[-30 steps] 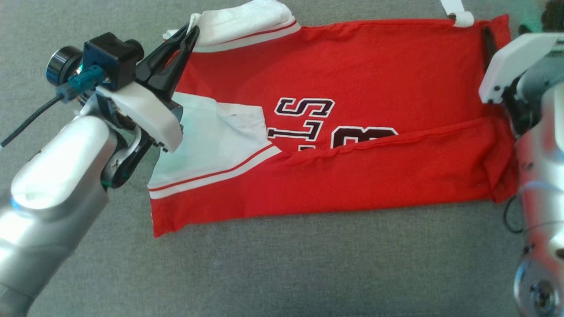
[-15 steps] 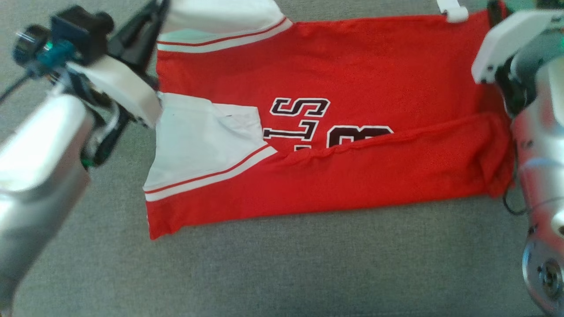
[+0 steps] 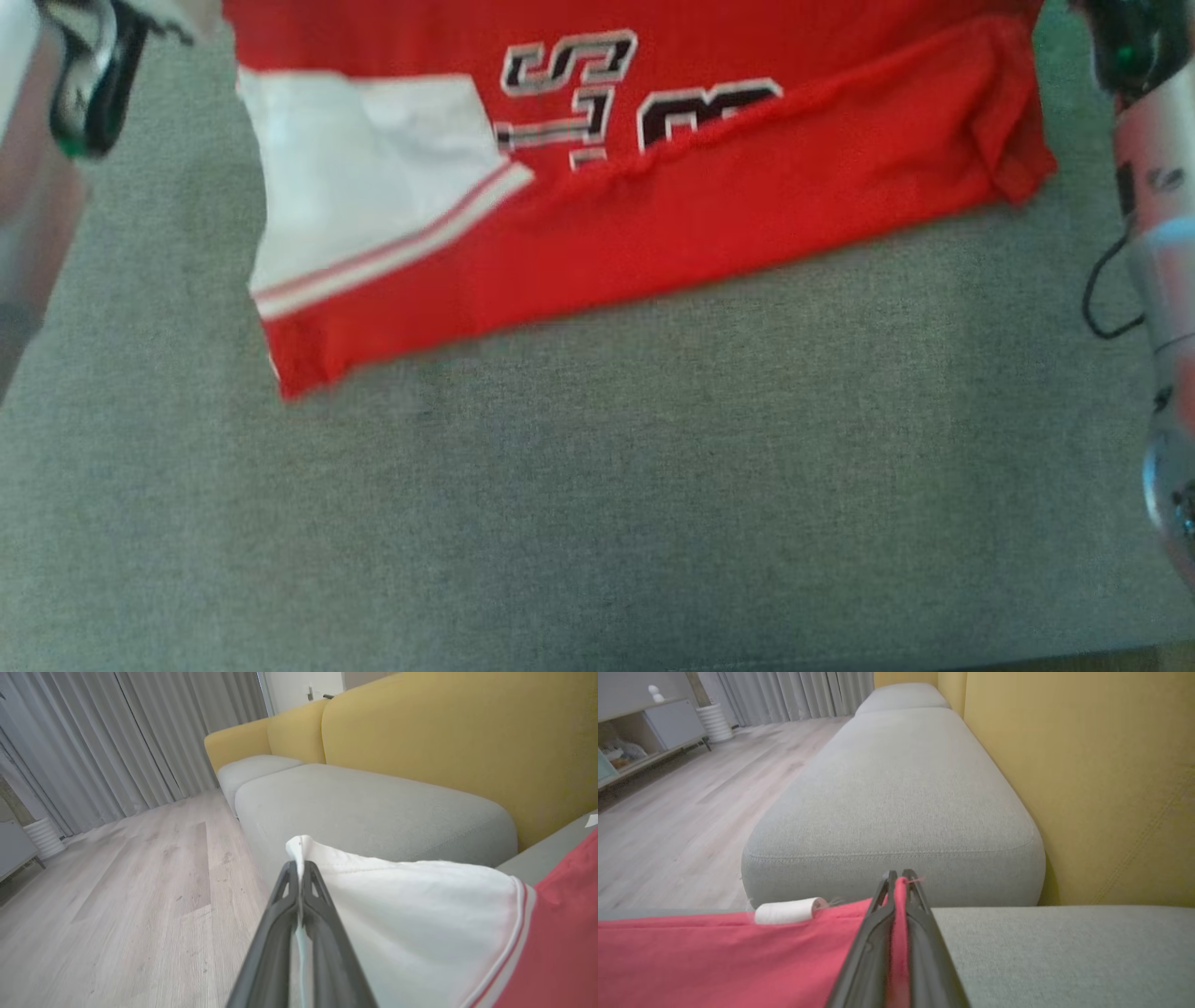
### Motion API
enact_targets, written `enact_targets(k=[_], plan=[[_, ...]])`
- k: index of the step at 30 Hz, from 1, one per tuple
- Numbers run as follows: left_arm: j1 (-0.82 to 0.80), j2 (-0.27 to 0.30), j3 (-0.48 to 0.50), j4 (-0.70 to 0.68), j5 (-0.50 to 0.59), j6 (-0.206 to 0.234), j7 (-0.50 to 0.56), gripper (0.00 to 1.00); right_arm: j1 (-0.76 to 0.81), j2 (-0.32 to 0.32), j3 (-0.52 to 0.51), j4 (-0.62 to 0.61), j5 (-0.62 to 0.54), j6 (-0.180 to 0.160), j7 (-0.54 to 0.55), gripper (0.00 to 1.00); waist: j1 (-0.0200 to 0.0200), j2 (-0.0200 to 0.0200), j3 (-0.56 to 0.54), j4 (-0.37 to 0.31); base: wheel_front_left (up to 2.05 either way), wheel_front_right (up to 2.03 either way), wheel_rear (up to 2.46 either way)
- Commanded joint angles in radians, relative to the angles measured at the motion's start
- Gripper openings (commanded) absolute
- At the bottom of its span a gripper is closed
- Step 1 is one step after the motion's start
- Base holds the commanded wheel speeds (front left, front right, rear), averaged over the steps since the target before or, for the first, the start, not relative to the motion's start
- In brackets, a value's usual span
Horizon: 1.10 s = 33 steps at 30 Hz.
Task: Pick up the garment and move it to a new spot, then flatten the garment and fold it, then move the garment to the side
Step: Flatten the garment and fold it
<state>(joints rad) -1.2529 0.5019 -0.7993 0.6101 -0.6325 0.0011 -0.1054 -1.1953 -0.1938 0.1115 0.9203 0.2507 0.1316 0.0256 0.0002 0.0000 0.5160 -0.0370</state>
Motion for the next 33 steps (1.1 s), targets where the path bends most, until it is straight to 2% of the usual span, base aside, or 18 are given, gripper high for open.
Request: enact_targets(k=[1,9,13,20,25,33], plan=[[-0.069,0.027,0.055,0.008,0.009,0.011,-0.026,0.0,-0.042,0.002,0.017,-0.027,0.018,-0.001,-0.023,0.0,-0.0002,0.0,0.002,0.0,0.0,0.0,0.0],[-0.077,-0.035,0.027,0.147,0.021,-0.031,-0.1,0.0,-0.029,-0.026,0.089,0.037,0.082,-0.001,-0.07,0.0,-0.0002,0.0,-0.02,0.018,0.0,0.0,0.0],[-0.044,-0.047,0.015,0.169,0.015,-0.051,-0.116,0.0,-0.001,-0.048,0.113,0.056,0.118,-0.001,-0.071,0.0,-0.0002,0.0,-0.04,0.034,0.0,0.0,0.0],[0.082,-0.048,-0.03,0.155,0.001,-0.084,-0.118,0.0,0.103,-0.117,0.216,0.055,0.207,-0.001,-0.033,0.0,-0.0002,0.0,-0.096,0.074,0.0,0.0,0.0],[0.189,-0.021,-0.069,0.093,-0.006,-0.09,-0.08,0.0,0.186,-0.184,0.301,0.037,0.262,-0.001,0.004,0.0,-0.0002,0.0,-0.133,0.092,0.0,0.0,0.0],[0.397,0.085,-0.16,-0.133,-0.074,-0.107,0.151,0.0,0.295,-0.292,0.472,-0.037,0.359,-0.001,0.112,0.0,-0.0002,0.0,-0.189,0.103,0.0,0.0,0.0]])
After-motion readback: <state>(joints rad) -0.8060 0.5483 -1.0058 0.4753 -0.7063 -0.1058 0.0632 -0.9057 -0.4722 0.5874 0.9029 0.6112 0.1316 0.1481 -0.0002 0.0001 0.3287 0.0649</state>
